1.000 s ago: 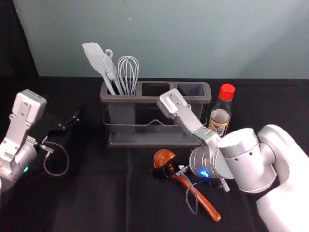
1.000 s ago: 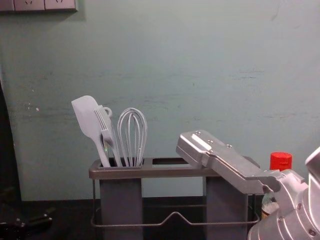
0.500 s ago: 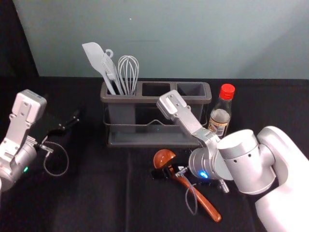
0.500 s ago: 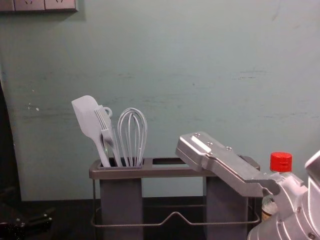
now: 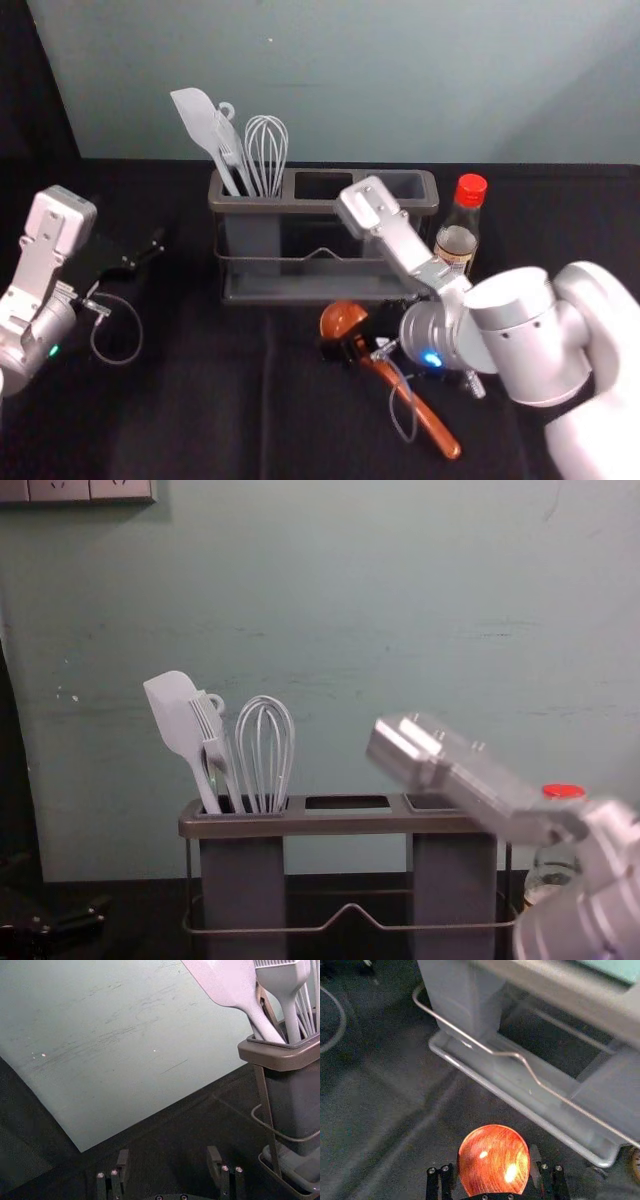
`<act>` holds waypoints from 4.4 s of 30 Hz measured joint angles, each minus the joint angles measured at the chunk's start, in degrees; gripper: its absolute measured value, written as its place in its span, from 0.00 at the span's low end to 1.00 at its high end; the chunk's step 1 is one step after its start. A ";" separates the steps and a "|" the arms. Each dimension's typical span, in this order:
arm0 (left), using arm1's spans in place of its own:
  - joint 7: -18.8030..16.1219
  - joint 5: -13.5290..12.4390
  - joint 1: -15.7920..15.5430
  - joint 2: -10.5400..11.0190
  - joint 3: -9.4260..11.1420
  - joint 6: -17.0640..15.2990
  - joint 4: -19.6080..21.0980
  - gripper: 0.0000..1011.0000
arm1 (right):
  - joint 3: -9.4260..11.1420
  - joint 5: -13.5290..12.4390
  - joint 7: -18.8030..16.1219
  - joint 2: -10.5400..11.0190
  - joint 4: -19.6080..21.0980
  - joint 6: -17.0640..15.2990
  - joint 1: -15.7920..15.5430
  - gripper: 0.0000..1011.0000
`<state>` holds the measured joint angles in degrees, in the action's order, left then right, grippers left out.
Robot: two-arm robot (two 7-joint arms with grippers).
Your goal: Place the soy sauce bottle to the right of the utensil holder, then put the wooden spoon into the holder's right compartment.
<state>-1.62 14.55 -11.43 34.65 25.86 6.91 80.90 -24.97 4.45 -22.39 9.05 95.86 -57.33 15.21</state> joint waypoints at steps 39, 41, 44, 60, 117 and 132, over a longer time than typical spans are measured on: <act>0.00 0.00 0.00 0.00 0.00 0.00 0.00 0.99 | 19.23 -9.95 2.10 3.11 23.64 48.35 -28.28 0.83; 0.00 0.00 0.00 0.00 0.00 0.00 0.00 0.99 | 19.36 -10.22 2.65 3.00 22.90 50.52 -28.88 0.83; 0.00 0.00 0.00 0.00 0.00 0.00 0.00 0.99 | 19.33 -10.56 3.09 3.09 22.28 51.35 -29.16 0.83; 0.00 0.00 0.00 0.00 0.00 0.00 0.00 0.99 | 19.13 -10.61 3.20 3.10 22.08 51.10 -29.00 0.83; 0.00 0.00 0.00 0.00 0.00 0.00 0.00 0.99 | 7.80 -18.35 -5.54 2.83 -11.86 61.32 13.20 0.83; 0.00 0.00 0.00 0.00 0.00 0.00 0.00 0.99 | 7.29 -23.47 -5.76 0.13 -21.76 72.57 14.12 0.83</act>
<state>-1.62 14.55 -11.43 34.65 25.86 6.91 80.90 -17.68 -19.02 -28.15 9.18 74.10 15.24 29.33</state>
